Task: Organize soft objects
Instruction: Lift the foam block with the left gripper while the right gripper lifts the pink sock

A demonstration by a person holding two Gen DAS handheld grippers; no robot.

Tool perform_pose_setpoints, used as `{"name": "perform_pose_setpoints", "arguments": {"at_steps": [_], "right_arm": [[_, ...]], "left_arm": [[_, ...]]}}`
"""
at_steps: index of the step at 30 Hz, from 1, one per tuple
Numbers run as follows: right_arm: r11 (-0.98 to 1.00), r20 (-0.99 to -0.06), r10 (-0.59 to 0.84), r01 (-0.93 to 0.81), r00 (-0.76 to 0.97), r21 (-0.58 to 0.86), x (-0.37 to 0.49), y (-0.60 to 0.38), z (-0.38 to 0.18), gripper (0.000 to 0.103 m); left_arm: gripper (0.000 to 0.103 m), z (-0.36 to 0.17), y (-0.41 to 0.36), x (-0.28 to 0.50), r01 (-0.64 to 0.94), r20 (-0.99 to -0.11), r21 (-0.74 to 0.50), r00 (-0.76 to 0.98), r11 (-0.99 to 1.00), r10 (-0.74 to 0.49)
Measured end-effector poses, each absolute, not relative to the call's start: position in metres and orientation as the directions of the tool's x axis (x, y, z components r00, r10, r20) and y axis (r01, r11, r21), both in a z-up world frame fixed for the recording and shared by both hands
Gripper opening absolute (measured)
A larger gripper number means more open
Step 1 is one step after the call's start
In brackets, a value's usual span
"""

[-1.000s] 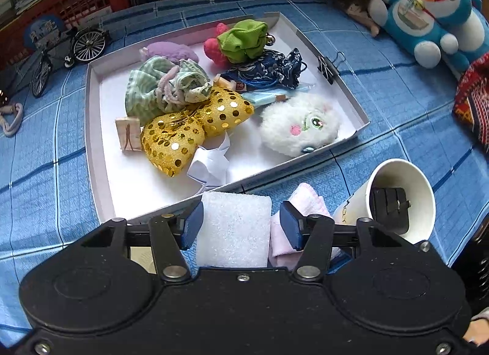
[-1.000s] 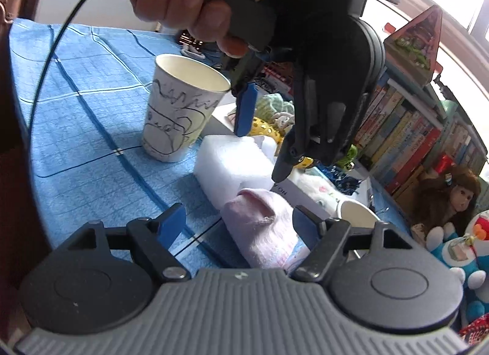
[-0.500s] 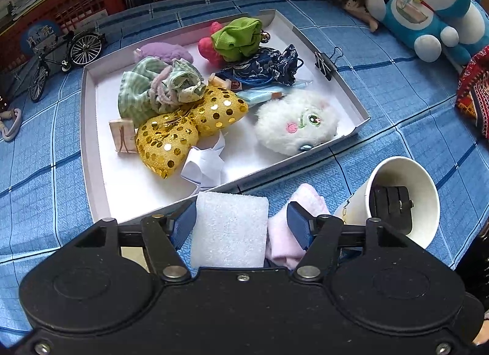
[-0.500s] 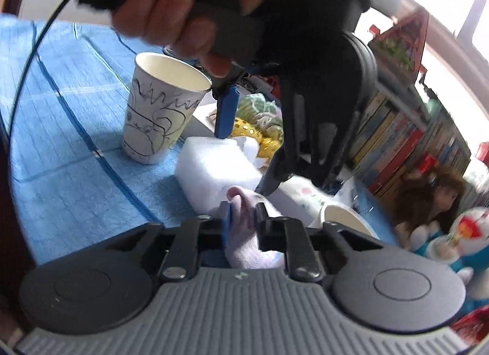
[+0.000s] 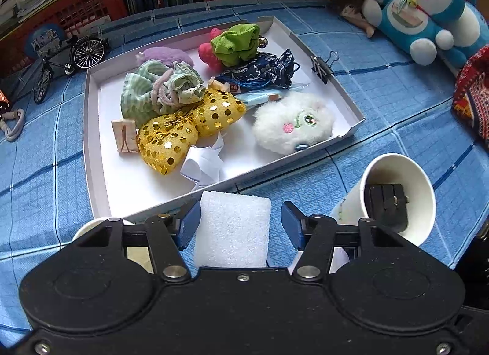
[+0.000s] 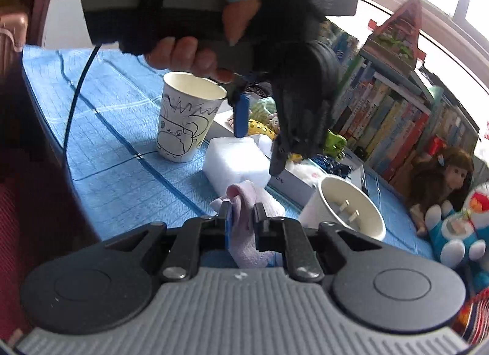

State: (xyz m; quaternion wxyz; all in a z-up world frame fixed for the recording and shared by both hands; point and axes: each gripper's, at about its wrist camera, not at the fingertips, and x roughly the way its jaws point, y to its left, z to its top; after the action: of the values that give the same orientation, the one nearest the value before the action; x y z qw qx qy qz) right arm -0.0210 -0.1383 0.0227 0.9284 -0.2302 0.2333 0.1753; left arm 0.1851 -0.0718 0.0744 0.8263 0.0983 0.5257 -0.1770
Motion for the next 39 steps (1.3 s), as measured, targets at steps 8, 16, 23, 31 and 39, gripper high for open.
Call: {"name": "perform_pose_setpoints", "arguments": {"at_steps": [8,16,23,31,39], "right_arm": [[0.929,-0.495,0.149,-0.293,0.856,-0.227,-0.043,-0.174,0.025,0.018],[0.973,-0.515,0.151,-0.219,0.844,-0.073,-0.044,-0.214,0.022,0.025],[0.928,-0.497,0.267,-0.359,0.826,-0.098,-0.046,-0.19,0.011,0.063],[0.916,-0.479,0.274,-0.378,0.834,-0.135,-0.026,-0.158,-0.003,0.079],[0.927,-0.493,0.288,-0.368,0.821,-0.071,-0.015,-0.158,-0.011,0.043]], "left_arm": [[0.056,0.072,-0.075,0.151,0.443,-0.879,-0.007,0.425,0.896,-0.217],[0.061,0.065,-0.079,0.119,0.481,-0.829,0.082,0.519,0.873,-0.208],[0.053,0.061,-0.078,0.115,0.472,-0.816,0.099,0.542,0.876,-0.2],[0.048,0.064,-0.068,0.114,0.466,-0.808,0.062,0.543,0.882,-0.23],[0.053,0.058,-0.075,0.109,0.482,-0.794,0.113,0.569,0.869,-0.213]]}}
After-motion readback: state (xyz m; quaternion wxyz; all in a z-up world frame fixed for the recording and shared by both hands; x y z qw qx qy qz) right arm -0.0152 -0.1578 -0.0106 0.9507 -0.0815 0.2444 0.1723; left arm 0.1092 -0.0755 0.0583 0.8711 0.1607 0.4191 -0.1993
